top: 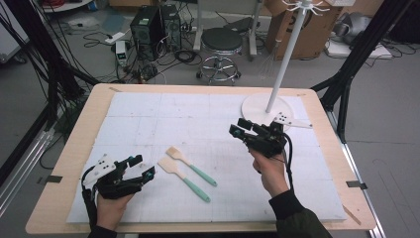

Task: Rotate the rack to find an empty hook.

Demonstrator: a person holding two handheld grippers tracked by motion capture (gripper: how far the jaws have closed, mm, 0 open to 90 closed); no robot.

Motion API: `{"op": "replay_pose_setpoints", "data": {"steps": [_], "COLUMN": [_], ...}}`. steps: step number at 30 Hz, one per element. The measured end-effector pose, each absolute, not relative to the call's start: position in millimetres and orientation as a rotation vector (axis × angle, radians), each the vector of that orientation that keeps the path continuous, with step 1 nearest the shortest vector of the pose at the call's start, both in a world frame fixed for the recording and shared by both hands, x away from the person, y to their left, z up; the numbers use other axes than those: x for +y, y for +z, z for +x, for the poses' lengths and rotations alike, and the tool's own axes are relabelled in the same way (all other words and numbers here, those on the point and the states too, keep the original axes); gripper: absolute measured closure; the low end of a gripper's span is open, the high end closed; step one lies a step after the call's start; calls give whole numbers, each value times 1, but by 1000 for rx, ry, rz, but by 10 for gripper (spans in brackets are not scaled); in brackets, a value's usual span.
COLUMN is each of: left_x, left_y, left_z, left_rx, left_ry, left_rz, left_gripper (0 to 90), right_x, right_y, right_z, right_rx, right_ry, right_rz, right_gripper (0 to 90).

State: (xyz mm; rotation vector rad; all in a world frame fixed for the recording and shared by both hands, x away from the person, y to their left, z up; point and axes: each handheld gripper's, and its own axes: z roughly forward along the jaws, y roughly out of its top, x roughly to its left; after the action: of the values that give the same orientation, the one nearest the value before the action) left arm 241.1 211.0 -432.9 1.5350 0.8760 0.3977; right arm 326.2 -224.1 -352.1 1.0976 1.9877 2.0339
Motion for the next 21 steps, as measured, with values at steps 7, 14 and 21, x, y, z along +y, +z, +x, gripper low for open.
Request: {"op": "replay_pose_setpoints", "data": {"steps": [7, 14, 21], "left_x": [212, 211, 210], "left_y": [-433, -433, -434], "left_z": [241, 241, 241], "left_rx": [874, 875, 876], "left_ry": [397, 395, 398], "left_rz": [1537, 1538, 1540], "left_gripper": [298, 298, 298], "right_x": [-211, -209, -218], "right_y": [-355, -359, -375], "right_z": [320, 314, 308], "right_rx": [2059, 2058, 2042], "right_ry": [1990, 1977, 2015], "right_rz": [1062, 1042, 1092], "right_gripper": [394, 386, 386]}}
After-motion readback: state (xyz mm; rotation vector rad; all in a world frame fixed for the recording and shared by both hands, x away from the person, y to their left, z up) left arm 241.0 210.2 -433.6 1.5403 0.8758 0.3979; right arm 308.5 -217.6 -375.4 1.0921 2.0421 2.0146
